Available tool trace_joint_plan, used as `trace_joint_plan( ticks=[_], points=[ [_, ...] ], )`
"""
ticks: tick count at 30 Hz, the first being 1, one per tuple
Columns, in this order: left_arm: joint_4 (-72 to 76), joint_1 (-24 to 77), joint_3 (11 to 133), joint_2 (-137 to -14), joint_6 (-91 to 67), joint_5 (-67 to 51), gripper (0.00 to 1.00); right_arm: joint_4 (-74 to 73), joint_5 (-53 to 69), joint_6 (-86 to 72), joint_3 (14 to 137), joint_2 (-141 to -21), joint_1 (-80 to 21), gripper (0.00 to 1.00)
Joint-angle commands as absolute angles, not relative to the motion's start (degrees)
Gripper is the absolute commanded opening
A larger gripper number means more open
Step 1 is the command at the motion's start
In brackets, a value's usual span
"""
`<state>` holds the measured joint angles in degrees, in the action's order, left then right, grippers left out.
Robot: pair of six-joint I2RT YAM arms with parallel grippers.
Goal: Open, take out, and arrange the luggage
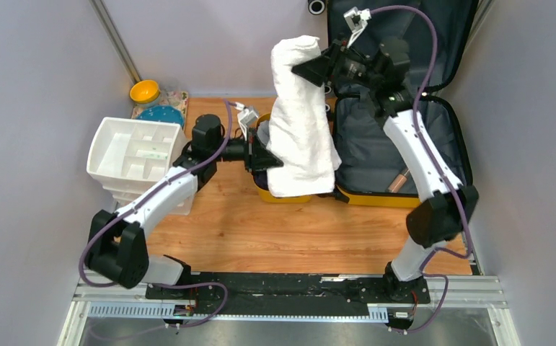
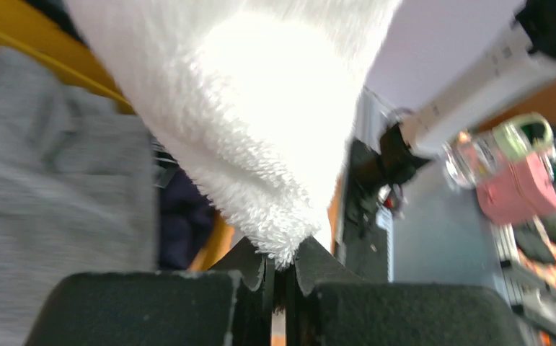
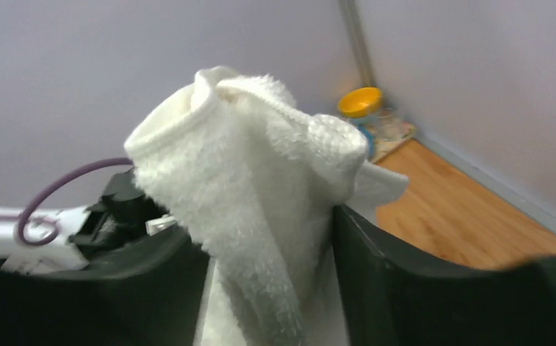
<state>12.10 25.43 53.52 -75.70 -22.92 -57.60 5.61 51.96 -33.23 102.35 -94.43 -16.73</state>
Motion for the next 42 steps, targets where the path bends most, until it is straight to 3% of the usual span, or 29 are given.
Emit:
trace_joint_plan(
  ticks=[1, 3, 5, 10, 13, 18, 23, 26, 37, 42],
  points=[
    [6.27, 18.3, 64.66, -86.72, -30.4, -52.91, 0.0, -6.12, 36.57, -21.22, 112.11, -108.43, -16.0, 0.93],
    [-4.1, 17.06, 71.59, -94.18, -31.28, -55.1, 0.0, -14.81, 32.54, -13.73, 112.5, -111.52, -16.0, 0.98],
    [-0.64, 16.18, 69.27, -94.22, -33.13, -54.33, 0.0, -16.6, 31.64, -13.1, 109.26, -111.53, -14.77, 0.98],
    [-12.64, 16.08, 69.7, -96.85, -27.52, -53.18, 0.0, -26.53, 28.4, -9.85, 105.21, -108.63, -13.63, 0.99],
    [-14.06, 16.08, 69.7, -98.08, -27.51, -54.66, 0.0, -34.17, 32.77, -8.18, 104.6, -107.93, -13.01, 0.99],
    [-9.95, 15.21, 69.61, -97.47, -32.15, -58.08, 0.0, -39.28, 46.29, 0.25, 95.83, -100.47, -12.83, 0.93],
    [2.45, 15.55, 71.35, -97.02, -41.46, -64.93, 0.0, -36.23, 47.64, 12.74, 87.38, -92.39, -12.92, 0.96],
    [-9.02, 16.35, 79.59, -102.11, -38.35, -69.07, 0.0, -37.16, 44.12, 11.34, 87.88, -93.59, -12.83, 0.96],
    [-11.06, 15.82, 67.59, -96.41, -34.9, -69.7, 0.0, -40.34, 40.08, 0.44, 93.16, -104.23, -13.18, 0.95],
    [-15.54, 15.82, 69.43, -97.73, -30.42, -68.12, 0.0, -40.6, 40.96, -1.06, 95.18, -108.28, -15.11, 0.87]
  ],
)
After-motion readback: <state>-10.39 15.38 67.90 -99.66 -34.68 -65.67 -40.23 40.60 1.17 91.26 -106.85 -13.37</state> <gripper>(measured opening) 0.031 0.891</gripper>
